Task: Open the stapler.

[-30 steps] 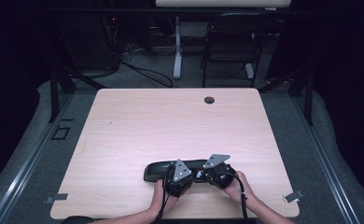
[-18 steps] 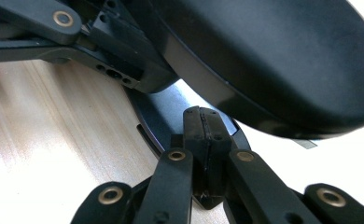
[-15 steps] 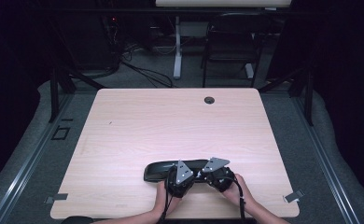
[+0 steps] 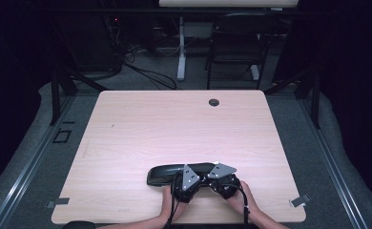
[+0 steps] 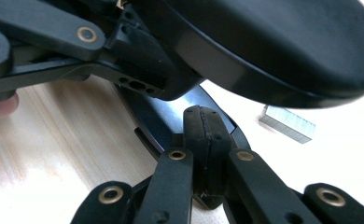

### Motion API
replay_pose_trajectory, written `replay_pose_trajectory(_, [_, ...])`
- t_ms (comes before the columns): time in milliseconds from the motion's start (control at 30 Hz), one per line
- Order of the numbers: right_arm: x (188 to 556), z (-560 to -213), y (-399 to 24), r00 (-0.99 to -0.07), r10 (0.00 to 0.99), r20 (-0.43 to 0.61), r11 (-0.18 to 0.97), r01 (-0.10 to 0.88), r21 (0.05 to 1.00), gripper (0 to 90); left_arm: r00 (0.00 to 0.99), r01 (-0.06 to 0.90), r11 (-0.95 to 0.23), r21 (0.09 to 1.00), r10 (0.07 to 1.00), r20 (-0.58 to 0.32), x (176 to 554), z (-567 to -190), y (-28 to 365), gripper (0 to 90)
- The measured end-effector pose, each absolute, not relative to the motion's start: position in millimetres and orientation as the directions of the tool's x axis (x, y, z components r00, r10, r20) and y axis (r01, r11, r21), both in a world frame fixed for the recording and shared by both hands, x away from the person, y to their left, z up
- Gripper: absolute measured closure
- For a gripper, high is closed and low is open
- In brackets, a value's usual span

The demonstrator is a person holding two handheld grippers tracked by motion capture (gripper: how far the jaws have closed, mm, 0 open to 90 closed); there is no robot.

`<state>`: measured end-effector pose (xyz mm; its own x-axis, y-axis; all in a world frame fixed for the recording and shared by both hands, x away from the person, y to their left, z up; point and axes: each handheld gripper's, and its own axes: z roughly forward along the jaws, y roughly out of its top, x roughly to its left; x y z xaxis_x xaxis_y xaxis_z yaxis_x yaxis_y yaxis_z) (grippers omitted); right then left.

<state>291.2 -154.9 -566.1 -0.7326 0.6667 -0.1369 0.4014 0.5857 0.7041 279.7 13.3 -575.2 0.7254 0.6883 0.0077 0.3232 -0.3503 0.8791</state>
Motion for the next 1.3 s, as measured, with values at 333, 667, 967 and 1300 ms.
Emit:
replay_pose_trajectory(333, [291.9,-565.6,-155.2,-0.739,0.660,-0.136,0.591,0.399,0.701,90.0,0.730,0.290,-0.318,0.903,0.683,0.006,278.0,-579.8,19.5,90.0])
replay_pose_trajectory(667, [291.1,-565.2,-155.1,-0.741,0.655,-0.149,0.602,0.393,0.695,90.0,0.728,0.294,-0.301,0.907,0.686,-0.008,278.1,-581.2,20.0,90.0])
replay_pose_trajectory(967, [293.0,-565.3,-156.4,-0.748,0.651,-0.128,0.594,0.397,0.700,90.0,0.732,0.277,-0.321,0.906,0.682,0.018,279.0,-580.7,13.6,90.0])
replay_pose_trajectory(1300, [293.5,-565.7,-156.2,-0.750,0.651,-0.119,0.586,0.398,0.706,90.0,0.721,0.055,-0.229,0.972,0.682,0.119,274.6,-532.5,17.9,90.0])
